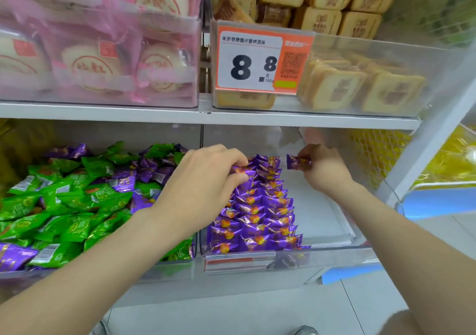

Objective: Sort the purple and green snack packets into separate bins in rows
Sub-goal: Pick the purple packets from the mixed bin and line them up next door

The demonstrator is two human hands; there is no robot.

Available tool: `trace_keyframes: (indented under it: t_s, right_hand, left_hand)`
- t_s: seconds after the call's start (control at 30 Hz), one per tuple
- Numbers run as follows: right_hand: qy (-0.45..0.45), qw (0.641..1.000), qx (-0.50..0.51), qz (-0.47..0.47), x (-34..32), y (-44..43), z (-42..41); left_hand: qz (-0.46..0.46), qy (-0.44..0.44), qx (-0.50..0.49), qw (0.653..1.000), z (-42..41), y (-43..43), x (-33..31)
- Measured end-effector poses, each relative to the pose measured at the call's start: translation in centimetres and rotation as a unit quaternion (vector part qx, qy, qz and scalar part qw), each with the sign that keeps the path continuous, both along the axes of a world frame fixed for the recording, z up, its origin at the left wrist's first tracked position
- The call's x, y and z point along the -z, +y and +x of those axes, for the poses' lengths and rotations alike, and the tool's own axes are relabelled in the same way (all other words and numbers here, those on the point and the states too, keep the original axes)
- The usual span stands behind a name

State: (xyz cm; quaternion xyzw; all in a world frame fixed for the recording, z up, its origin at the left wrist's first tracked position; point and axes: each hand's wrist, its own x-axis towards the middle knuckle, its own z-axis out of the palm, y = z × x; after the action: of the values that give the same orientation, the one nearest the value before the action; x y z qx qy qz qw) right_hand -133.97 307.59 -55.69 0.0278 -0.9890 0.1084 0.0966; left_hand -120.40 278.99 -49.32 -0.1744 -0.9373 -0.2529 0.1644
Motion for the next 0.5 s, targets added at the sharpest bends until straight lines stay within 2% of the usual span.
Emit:
trace_keyframes:
  t_s: [0.13,0.5]
  right_hand:
    - [-0.005,1.000,0.005,0.024,0.0,-1.0,-1.0]
    - [-0.022,0.997,0.033,0.059,1.2,-2.3,-2.1]
  left_hand:
    - [-0.039,-0.014,0.006,0.999,-1.0,0.1,0.4]
    - [-0.018,-0.030,0.013,0.999,-0.8,-0.4,0.9]
